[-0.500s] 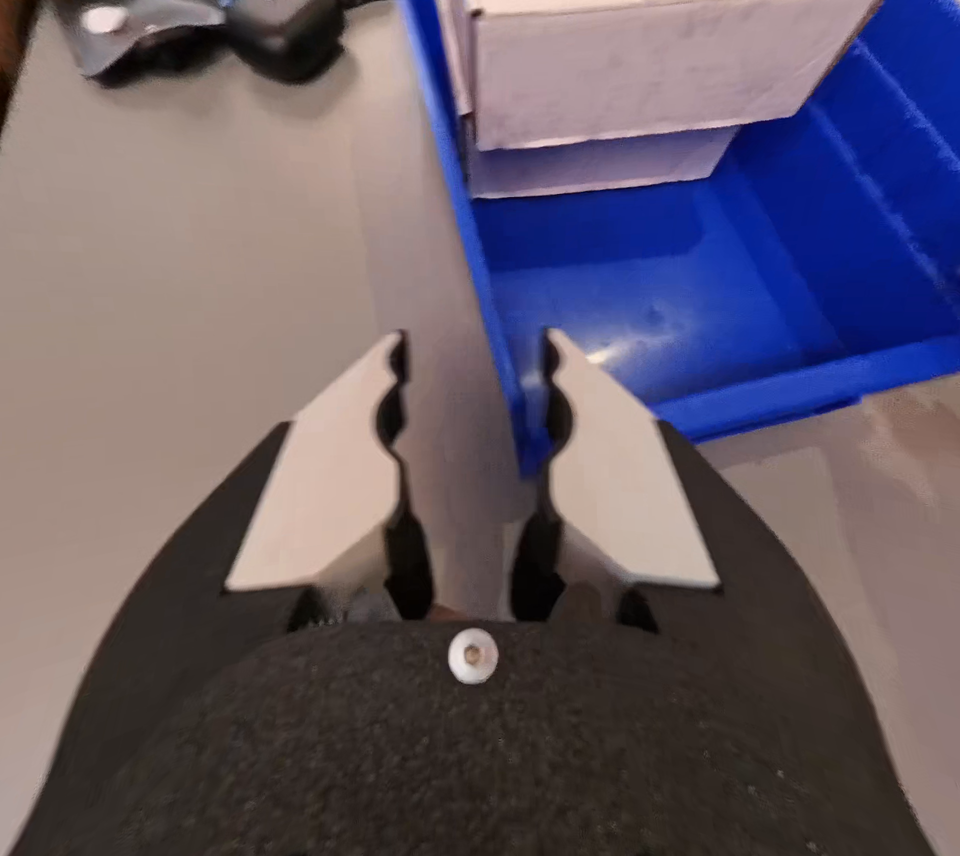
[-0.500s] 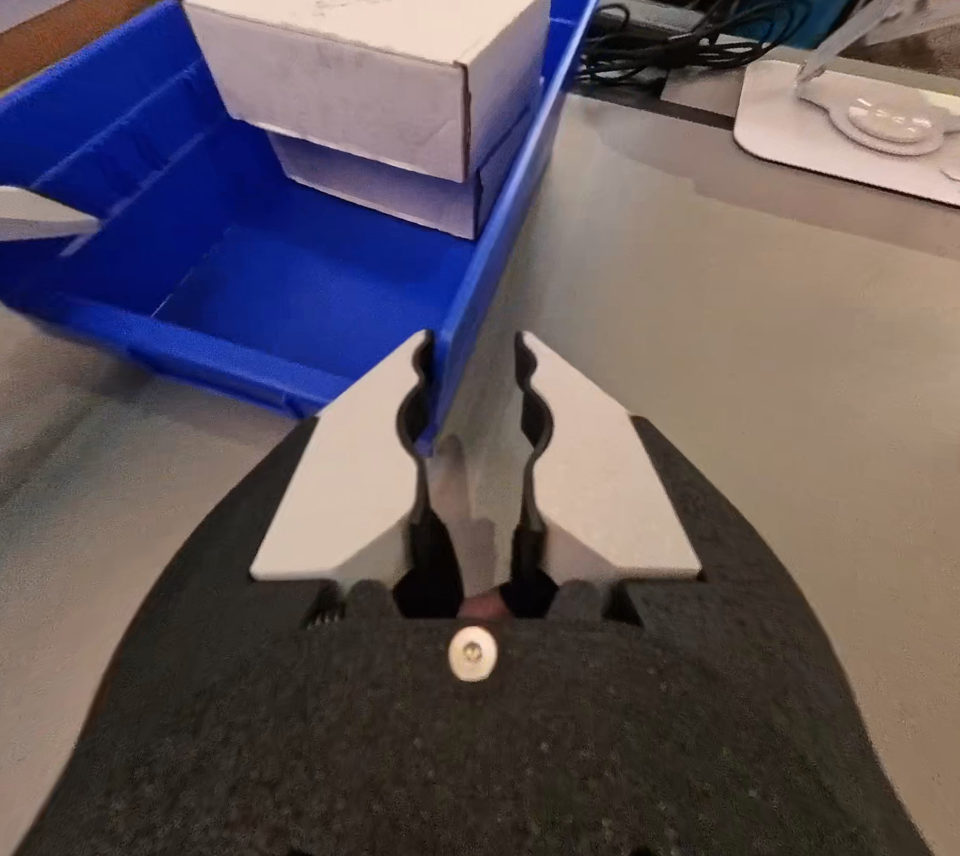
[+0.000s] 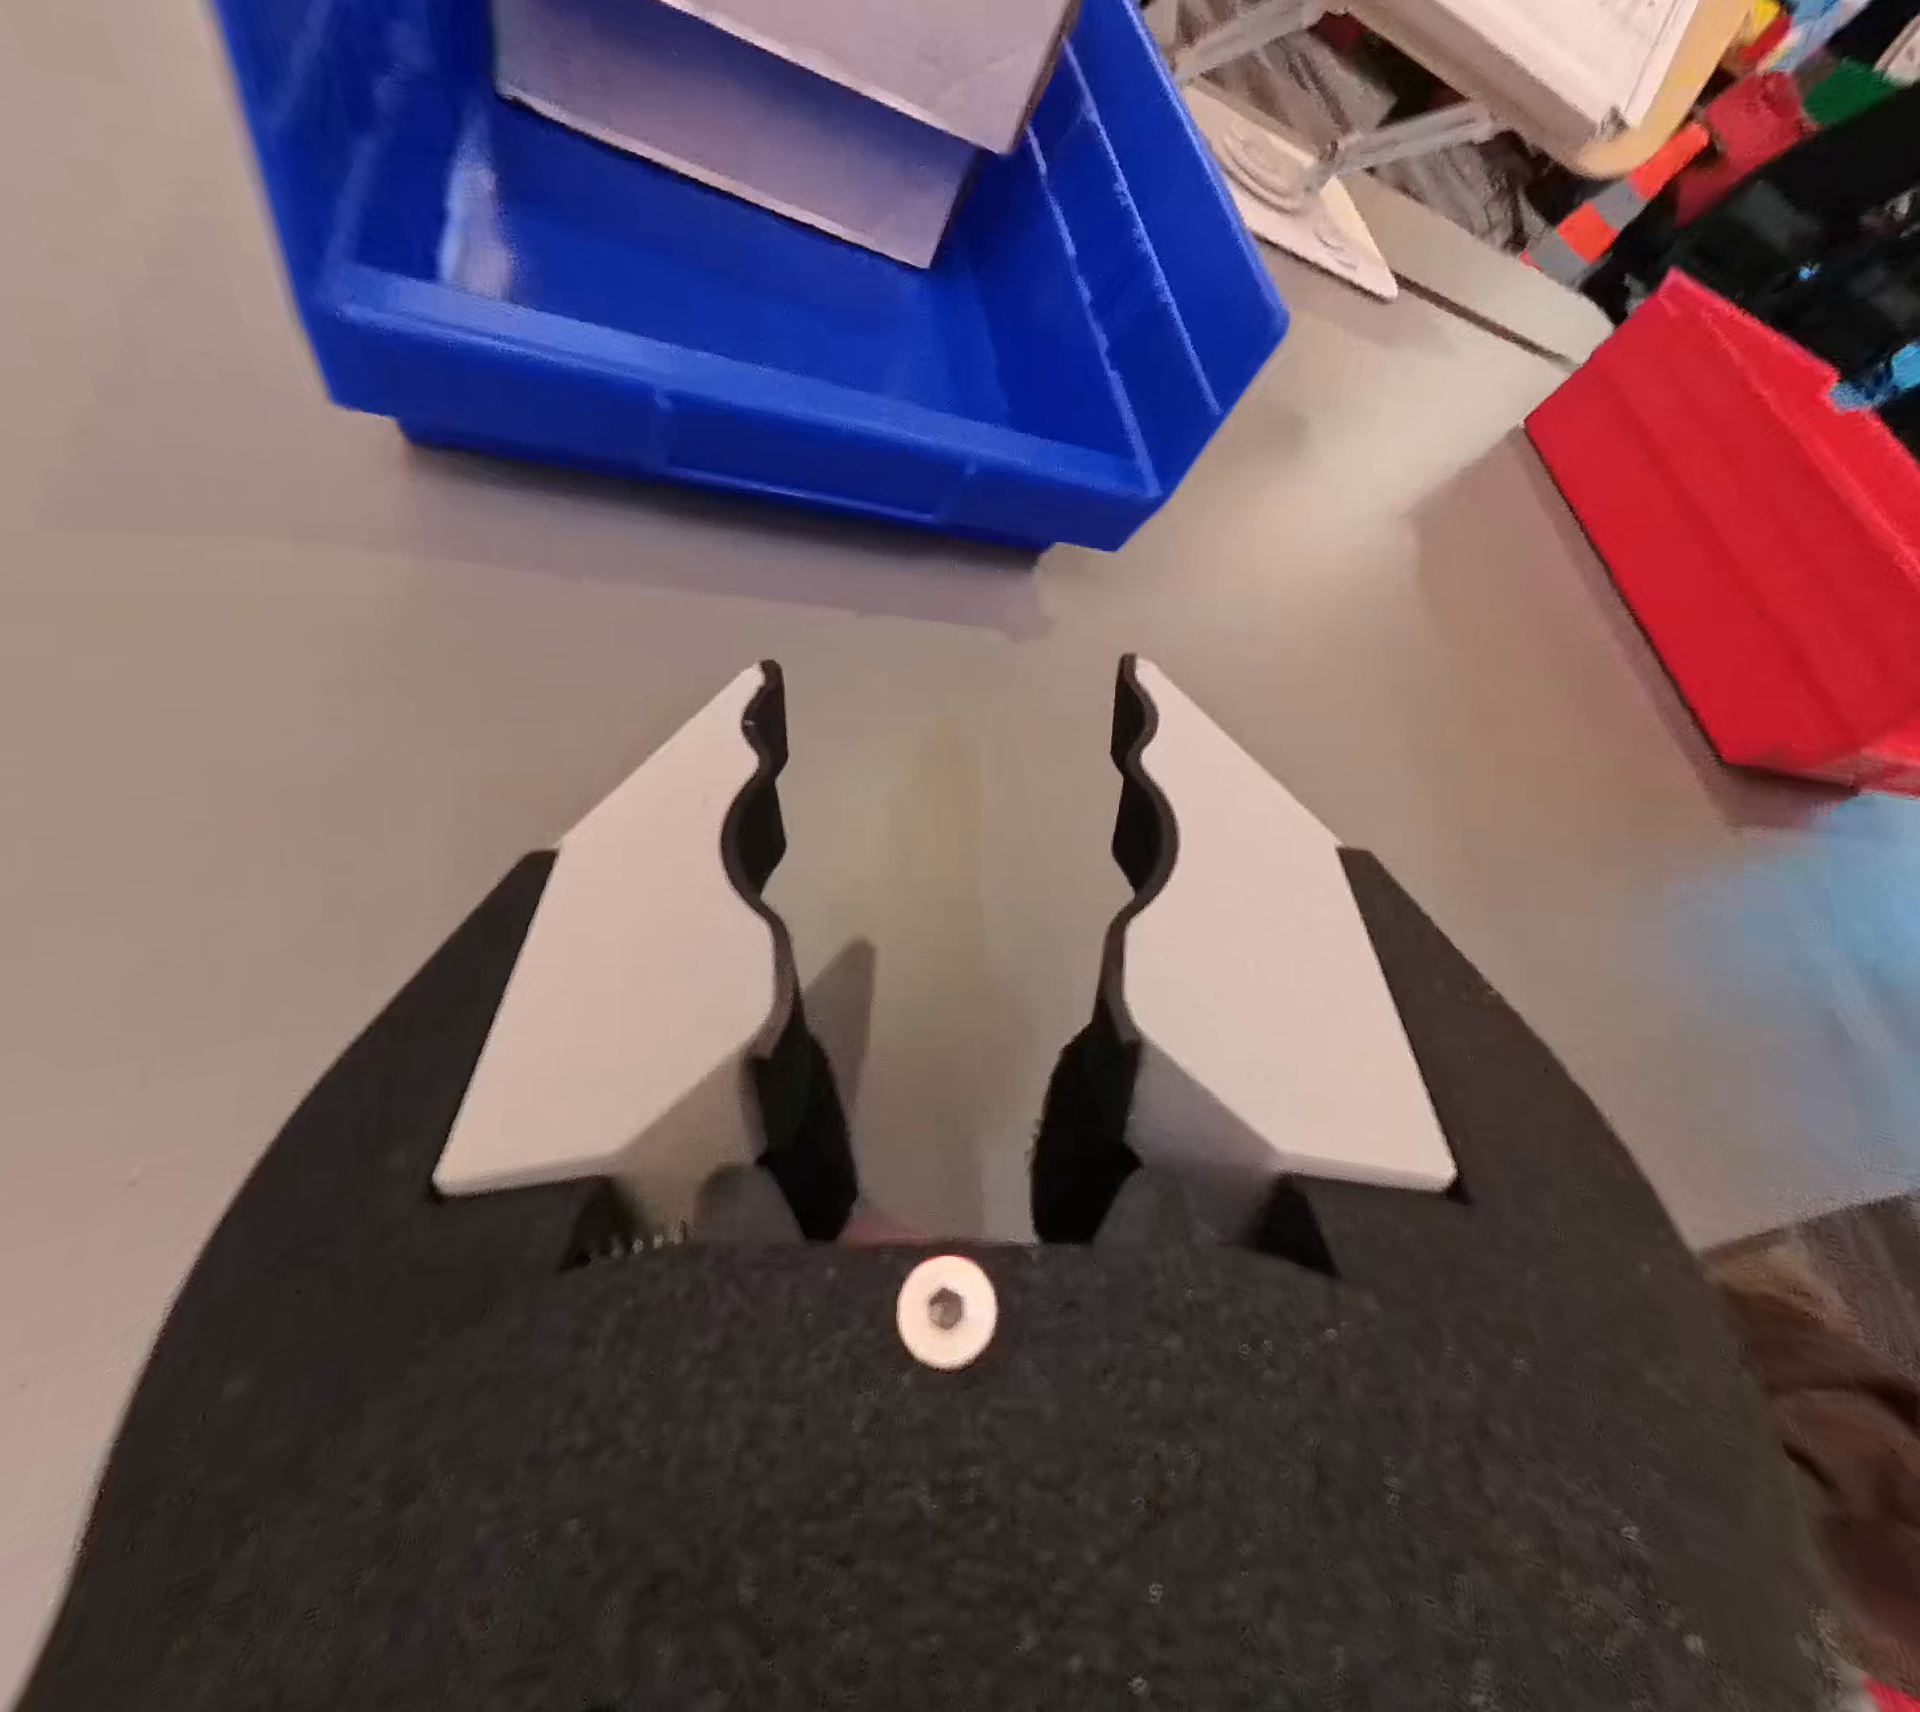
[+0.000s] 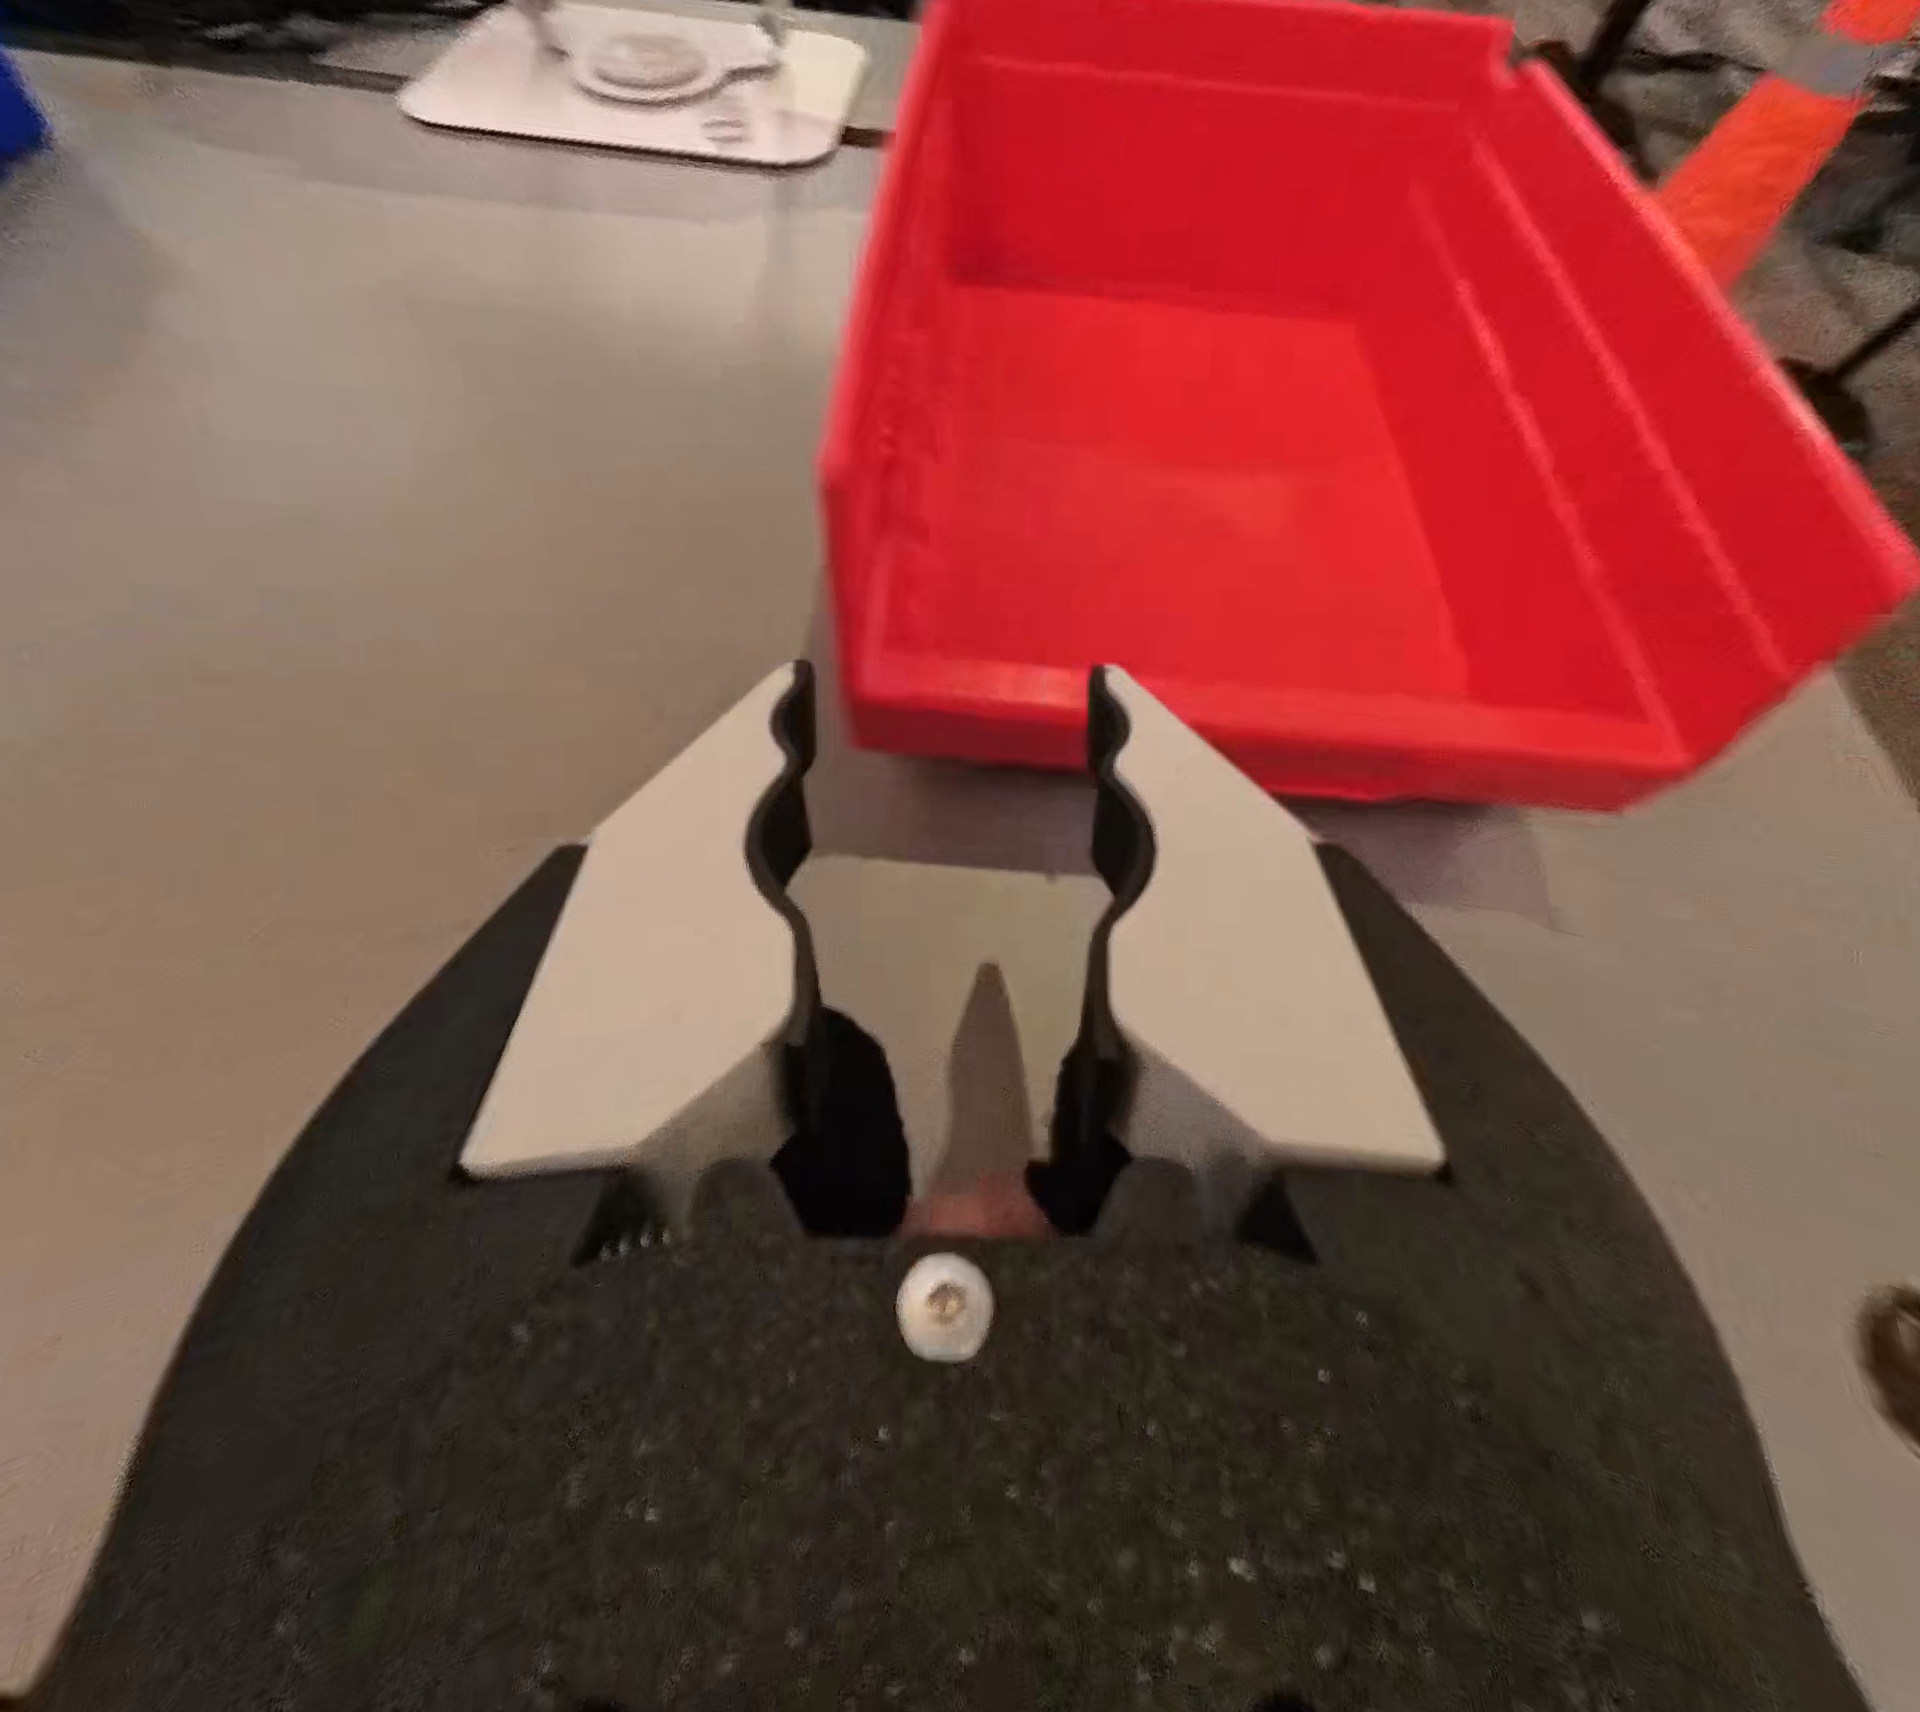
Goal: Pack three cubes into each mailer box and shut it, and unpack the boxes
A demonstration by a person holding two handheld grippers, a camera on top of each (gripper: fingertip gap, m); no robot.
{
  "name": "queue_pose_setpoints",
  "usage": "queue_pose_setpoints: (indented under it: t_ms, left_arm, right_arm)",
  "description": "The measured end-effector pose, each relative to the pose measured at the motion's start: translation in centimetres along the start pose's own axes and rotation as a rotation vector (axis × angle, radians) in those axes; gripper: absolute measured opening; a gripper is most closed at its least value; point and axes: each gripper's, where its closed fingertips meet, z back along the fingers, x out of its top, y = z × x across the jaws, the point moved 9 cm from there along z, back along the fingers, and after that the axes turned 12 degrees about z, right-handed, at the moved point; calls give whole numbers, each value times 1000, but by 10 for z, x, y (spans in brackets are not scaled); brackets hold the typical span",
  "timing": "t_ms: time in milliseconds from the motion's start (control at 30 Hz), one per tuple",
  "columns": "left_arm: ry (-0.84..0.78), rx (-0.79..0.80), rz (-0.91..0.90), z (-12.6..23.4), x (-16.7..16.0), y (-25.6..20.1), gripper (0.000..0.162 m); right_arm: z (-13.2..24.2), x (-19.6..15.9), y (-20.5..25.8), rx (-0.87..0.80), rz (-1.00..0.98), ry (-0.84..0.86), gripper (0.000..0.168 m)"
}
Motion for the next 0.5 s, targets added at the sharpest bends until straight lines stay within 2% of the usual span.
queue_pose_setpoints:
  t_ms: [100,200,267,333,400,467,500]
  left_arm:
    - [38,35,-139,-8,0,-11,62]
    - [40,50,-242,-14,1,-15,64]
    - [76,-21,-214,-17,3,-20,61]
    - [123,-185,-200,-19,16,-31,63]
    - [132,-258,-320,-21,54,-39,61]
    - [132,-240,-555,-29,112,-47,63]
    - [148,-191,-696,-38,145,-51,59]
  right_arm:
    - [1,-27,-27,-97,49,51,53]
    - [3,-34,-32,-150,60,37,53]
    - [4,-31,-32,-141,51,7,53]
    - [5,-33,-31,-137,61,24,52]
    - [6,-35,-30,-132,65,37,52]
    - [7,-35,-29,-117,52,21,52]
    - [7,-35,-29,-109,47,21,52]
